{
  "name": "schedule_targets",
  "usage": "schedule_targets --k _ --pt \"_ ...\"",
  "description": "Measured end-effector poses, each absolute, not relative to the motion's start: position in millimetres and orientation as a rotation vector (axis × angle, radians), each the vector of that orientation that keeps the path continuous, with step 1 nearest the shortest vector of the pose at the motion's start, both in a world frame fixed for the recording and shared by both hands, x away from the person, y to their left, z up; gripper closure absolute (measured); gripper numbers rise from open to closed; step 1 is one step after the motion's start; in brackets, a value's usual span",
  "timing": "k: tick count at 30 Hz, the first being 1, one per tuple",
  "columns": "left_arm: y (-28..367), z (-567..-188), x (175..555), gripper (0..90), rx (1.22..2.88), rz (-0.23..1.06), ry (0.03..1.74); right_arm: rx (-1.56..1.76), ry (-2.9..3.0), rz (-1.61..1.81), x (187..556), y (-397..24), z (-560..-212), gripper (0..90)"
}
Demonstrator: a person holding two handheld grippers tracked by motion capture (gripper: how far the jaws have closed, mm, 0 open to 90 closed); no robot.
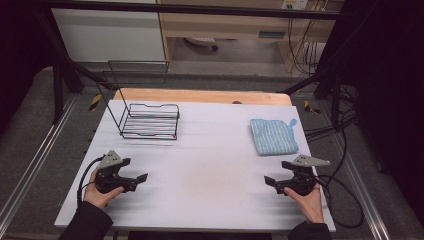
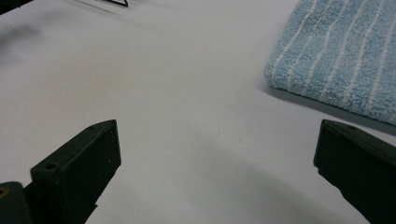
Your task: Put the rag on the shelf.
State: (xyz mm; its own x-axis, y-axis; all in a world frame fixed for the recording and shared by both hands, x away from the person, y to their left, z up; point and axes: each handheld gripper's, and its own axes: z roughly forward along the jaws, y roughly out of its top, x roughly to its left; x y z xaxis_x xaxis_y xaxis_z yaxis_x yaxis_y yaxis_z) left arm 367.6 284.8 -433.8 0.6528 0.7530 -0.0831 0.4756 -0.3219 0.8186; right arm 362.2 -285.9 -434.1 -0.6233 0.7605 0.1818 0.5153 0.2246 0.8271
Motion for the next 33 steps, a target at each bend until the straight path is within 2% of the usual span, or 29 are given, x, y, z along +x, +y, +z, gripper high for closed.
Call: schedule_targets --k 21,27,33 --pt "284.1 -433.8 367.3 7.9 1.987 0.412 0.963 1.175 2.219 1.249 367.5 -272.4 -429.9 4.0" --pt "284.3 -433.9 367.0 7.9 1.985 0.419 0.968 1.180 2.222 1.199 376.7 -266.1 -427.5 7.0" --pt "284.1 -433.3 367.4 7.9 1.983 0.424 0.970 1.192 2.234 1.171 395.3 -255.5 -422.1 17.6"
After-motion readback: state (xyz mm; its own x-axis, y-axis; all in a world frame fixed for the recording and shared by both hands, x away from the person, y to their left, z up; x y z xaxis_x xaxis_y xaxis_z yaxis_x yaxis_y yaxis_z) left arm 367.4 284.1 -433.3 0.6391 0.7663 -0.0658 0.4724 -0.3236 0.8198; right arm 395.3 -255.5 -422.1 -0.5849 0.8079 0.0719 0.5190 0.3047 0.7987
